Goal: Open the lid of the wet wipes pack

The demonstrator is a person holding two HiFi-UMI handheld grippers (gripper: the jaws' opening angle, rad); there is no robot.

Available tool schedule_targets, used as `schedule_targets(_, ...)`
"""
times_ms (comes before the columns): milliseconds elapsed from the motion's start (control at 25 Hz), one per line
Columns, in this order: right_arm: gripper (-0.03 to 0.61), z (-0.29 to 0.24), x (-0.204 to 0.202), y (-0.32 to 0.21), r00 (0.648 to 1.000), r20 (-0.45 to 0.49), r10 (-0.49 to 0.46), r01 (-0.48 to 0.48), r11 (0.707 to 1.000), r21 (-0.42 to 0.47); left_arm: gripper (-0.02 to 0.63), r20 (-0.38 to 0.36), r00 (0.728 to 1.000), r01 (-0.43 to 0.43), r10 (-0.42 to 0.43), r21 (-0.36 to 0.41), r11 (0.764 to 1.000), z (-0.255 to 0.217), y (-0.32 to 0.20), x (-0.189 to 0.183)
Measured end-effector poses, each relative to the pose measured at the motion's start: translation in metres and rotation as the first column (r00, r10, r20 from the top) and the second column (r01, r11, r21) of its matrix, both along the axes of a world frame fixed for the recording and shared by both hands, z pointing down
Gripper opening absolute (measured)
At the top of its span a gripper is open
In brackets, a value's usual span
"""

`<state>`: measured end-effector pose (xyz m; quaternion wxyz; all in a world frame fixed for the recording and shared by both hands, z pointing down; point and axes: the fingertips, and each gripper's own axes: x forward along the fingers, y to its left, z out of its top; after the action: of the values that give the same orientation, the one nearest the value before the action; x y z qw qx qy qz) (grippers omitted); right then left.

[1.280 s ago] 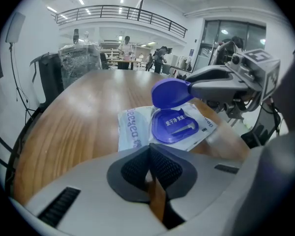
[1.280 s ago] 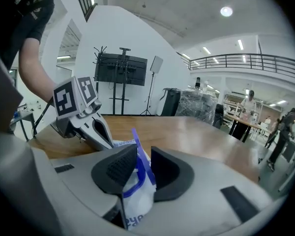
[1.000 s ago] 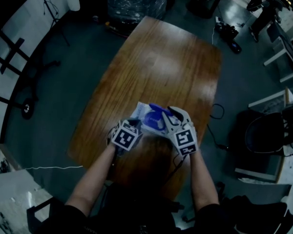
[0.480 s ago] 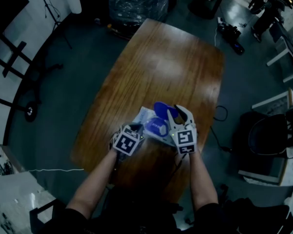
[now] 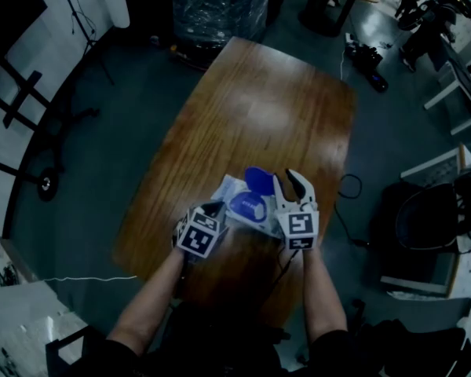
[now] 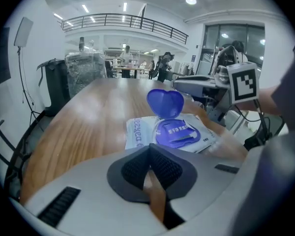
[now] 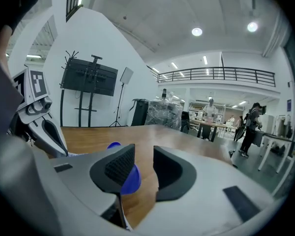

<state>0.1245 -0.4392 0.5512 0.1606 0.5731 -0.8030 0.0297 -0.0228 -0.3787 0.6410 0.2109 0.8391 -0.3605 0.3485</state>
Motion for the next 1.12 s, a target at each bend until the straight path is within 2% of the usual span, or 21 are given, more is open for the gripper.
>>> schedule_targets(240,0.13,-0.032,0.01,0.026,0.996,0.069,0.06,-0.06,0.998,0.002,0.005,-0.048,0.998,-0.027,0.03,0.063,0.998,-0.026,0.009,0.002)
schedule_targets(320,0.093,-0.044,0.009,0.041,0.99,0.105,0.093,-0.094,0.996,0.007,0.005,-0.077,0.996,-0.044,0.051,0.09,0.995,-0.039,0.014,0.002)
schedule_targets(400,0.02,-0.054,0.003,0.055,0.983,0.139,0.119,-0.121,0.993,0.012,0.005,-0.109,0.991,-0.064,0.077,0.12,0.991,-0.052,0.019,0.003)
schedule_targets(480,0.011,-0.061,-0.005,0.069,0.978,0.171,0.124,-0.127,0.992,0.012,0.005,-0.141,0.984,-0.086,0.108,0.152,0.985,-0.066,0.024,0.006)
schedule_targets(680,0.009,-0.082,-0.019,0.102,0.968,0.201,0.147,-0.155,0.988,0.026,0.005,-0.191,0.964,-0.141,0.185,0.221,0.965,-0.093,0.041,0.018)
schedule_targets(840,0.009,-0.101,-0.03,0.127,0.967,0.191,0.167,-0.178,0.983,0.04,0.005,-0.229,0.95,-0.155,0.211,0.239,0.959,-0.113,0.056,0.021)
schedule_targets(1120,0.009,-0.123,-0.047,0.162,0.958,0.27,0.094,-0.124,0.987,0.097,0.005,-0.26,0.941,-0.126,0.217,0.327,0.937,-0.163,0.074,0.03)
